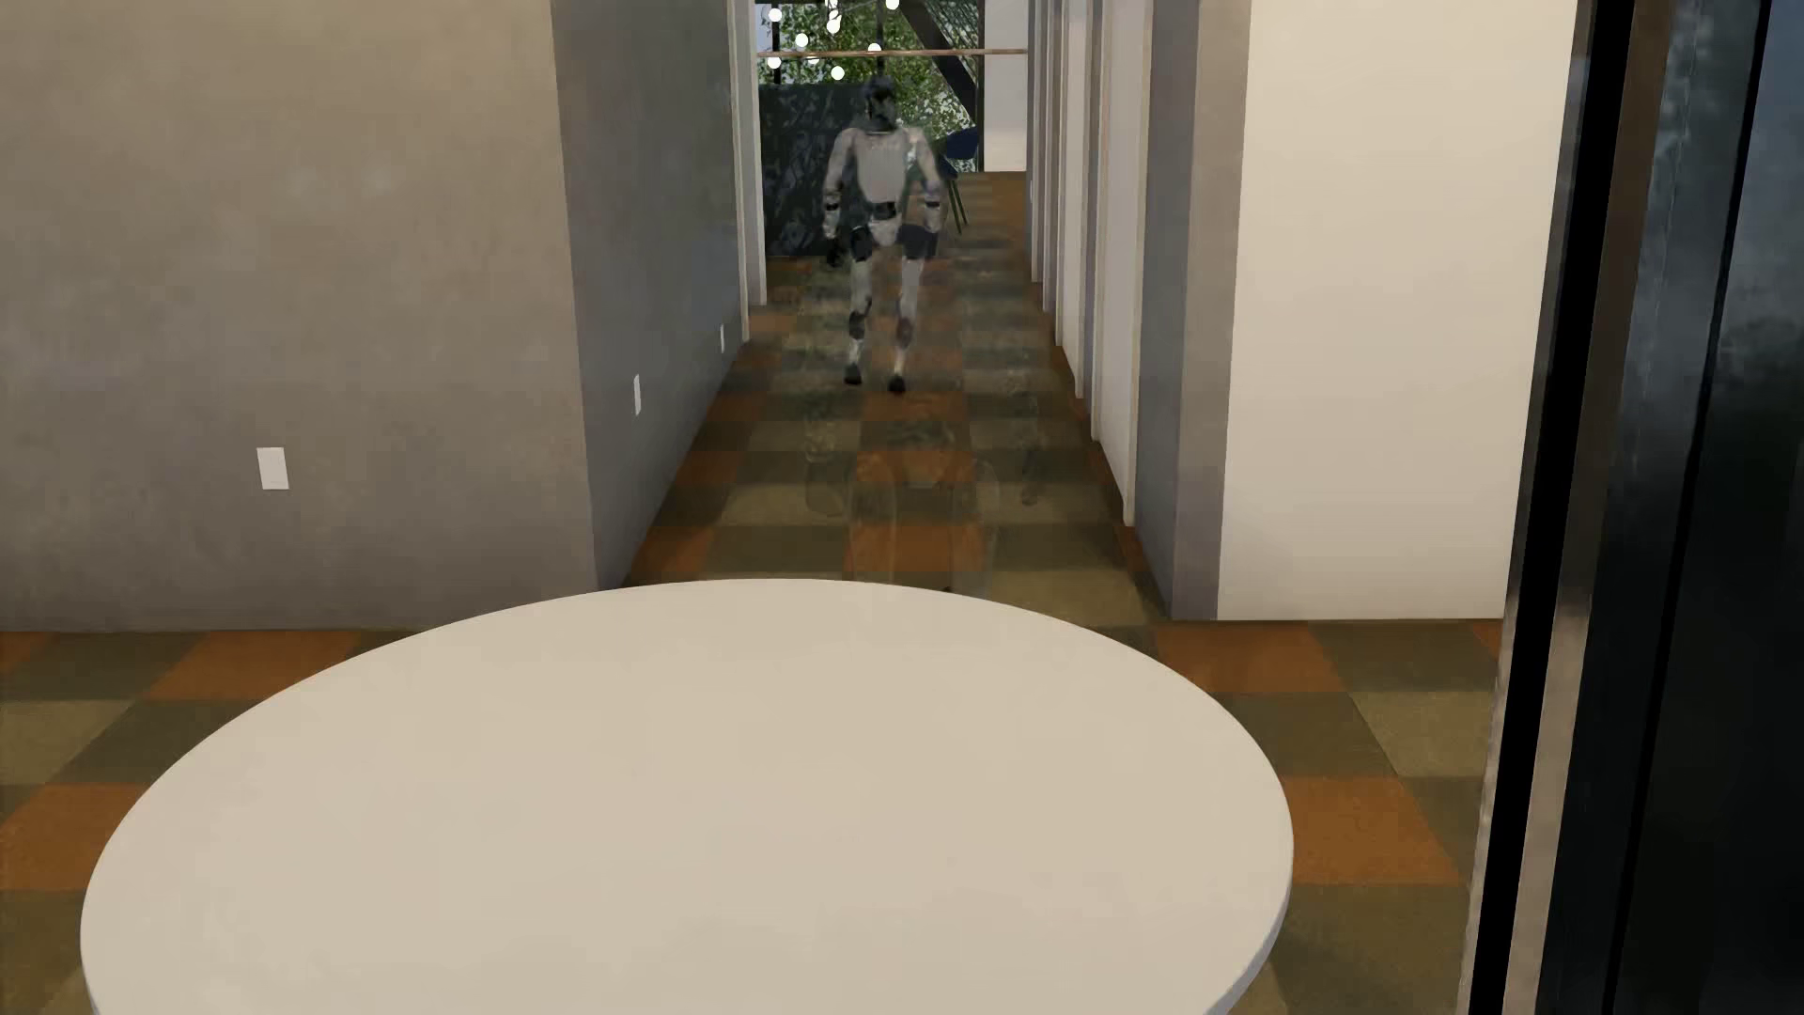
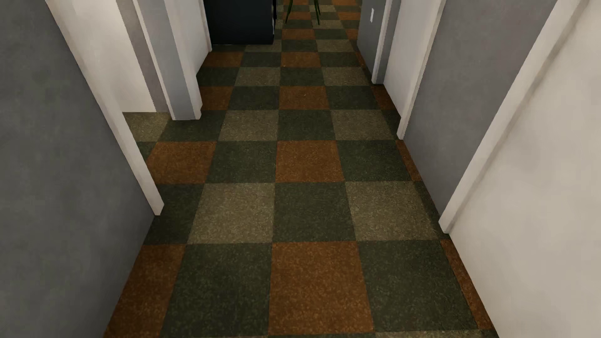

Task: Move towards light gray table

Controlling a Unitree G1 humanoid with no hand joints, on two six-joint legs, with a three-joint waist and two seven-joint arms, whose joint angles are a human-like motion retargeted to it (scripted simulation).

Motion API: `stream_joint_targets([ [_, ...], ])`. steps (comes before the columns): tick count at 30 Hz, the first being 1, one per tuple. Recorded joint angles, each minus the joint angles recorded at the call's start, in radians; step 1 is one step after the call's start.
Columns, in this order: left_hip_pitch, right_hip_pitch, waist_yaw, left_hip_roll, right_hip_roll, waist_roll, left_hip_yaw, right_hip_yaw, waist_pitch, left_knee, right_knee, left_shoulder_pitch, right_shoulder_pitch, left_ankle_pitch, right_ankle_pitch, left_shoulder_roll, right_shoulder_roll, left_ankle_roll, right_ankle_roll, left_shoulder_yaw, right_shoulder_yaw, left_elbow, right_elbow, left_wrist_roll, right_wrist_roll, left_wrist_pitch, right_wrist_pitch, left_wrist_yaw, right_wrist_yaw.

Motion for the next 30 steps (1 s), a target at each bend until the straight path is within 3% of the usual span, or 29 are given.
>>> stream_joint_targets([
  [3, -0.107, 0.108, 0.090, 0.027, -0.017, -0.005, 0.000, 0.000, -0.028, -0.472, 0.024, 0.104, -0.033, 0.112, -0.142, -0.009, -0.023, 0.000, 0.000, 0.004, -0.149, 0.017, -0.220, 0.000, 0.000, 0.000, 0.000, 0.000, 0.000],
  [5, -0.142, 0.163, 0.125, 0.076, -0.063, 0.008, 0.000, 0.000, -0.053, -0.612, 0.058, 0.168, -0.058, 0.109, -0.222, -0.023, -0.033, 0.000, 0.000, 0.002, -0.208, -0.002, -0.299, 0.000, 0.000, 0.000, 0.000, 0.000, 0.000],
  [7, -0.143, 0.244, 0.162, 0.102, -0.140, 0.014, 0.000, 0.000, -0.055, -0.568, 0.098, 0.212, -0.054, 0.121, -0.261, -0.025, -0.031, 0.000, 0.000, -0.041, -0.235, -0.019, -0.315, 0.000, 0.000, 0.000, 0.000, 0.000, 0.000],
  [9, -0.188, 0.271, 0.187, 0.102, -0.223, 0.013, 0.000, 0.000, -0.078, -0.410, 0.153, 0.206, -0.019, 0.299, -0.224, -0.029, -0.010, 0.000, 0.000, -0.084, -0.250, 0.003, -0.270, 0.000, 0.000, 0.000, 0.000, 0.000, 0.000],
  [10, -0.196, 0.266, 0.180, 0.092, -0.265, 0.000, 0.000, 0.000, -0.075, -0.325, 0.204, 0.183, -0.007, 0.334, -0.177, -0.034, 0.015, 0.000, 0.000, -0.092, -0.264, 0.033, -0.207, 0.000, 0.000, 0.000, 0.000, 0.000, 0.000],
  [14, -0.100, 0.134, 0.146, 0.070, -0.312, -0.006, 0.000, 0.000, -0.028, -0.253, 0.337, 0.058, -0.043, 0.172, 0.186, -0.003, 0.027, 0.000, 0.000, -0.052, -0.070, -0.018, 0.119, 0.000, 0.000, 0.000, 0.000, 0.000, 0.000],
  [18, 0.007, 0.012, 0.076, 0.062, -0.318, -0.012, 0.000, 0.000, -0.018, -0.307, 0.271, 0.006, 0.046, 0.095, 0.538, 0.067, -0.014, 0.000, 0.000, 0.111, -0.081, -0.190, 0.159, 0.000, 0.000, 0.000, 0.000, 0.000, 0.000],
  [21, 0.067, 0.012, 0.050, 0.053, -0.339, -0.033, 0.000, 0.000, -0.025, -0.314, 0.196, 0.001, 0.078, 0.054, 0.545, 0.087, -0.050, 0.000, 0.000, 0.320, -0.104, -0.200, 0.130, 0.000, 0.000, 0.000, 0.000, 0.000, 0.000],
  [23, 0.088, -0.003, 0.042, 0.055, -0.351, -0.047, 0.000, 0.000, -0.029, -0.309, 0.153, -0.014, 0.073, 0.027, 0.543, 0.102, -0.060, 0.000, 0.000, 0.401, -0.120, -0.172, 0.126, 0.000, 0.000, 0.000, 0.000, 0.000, 0.000],
  [30, 0.105, -0.066, -0.040, 0.092, -0.336, -0.038, 0.000, 0.000, -0.010, -0.281, 0.063, -0.030, 0.031, -0.023, 0.335, 0.137, -0.071, 0.000, 0.000, 0.333, -0.187, -0.144, 0.068, 0.000, 0.000, 0.000, 0.000, 0.000, 0.000],
])
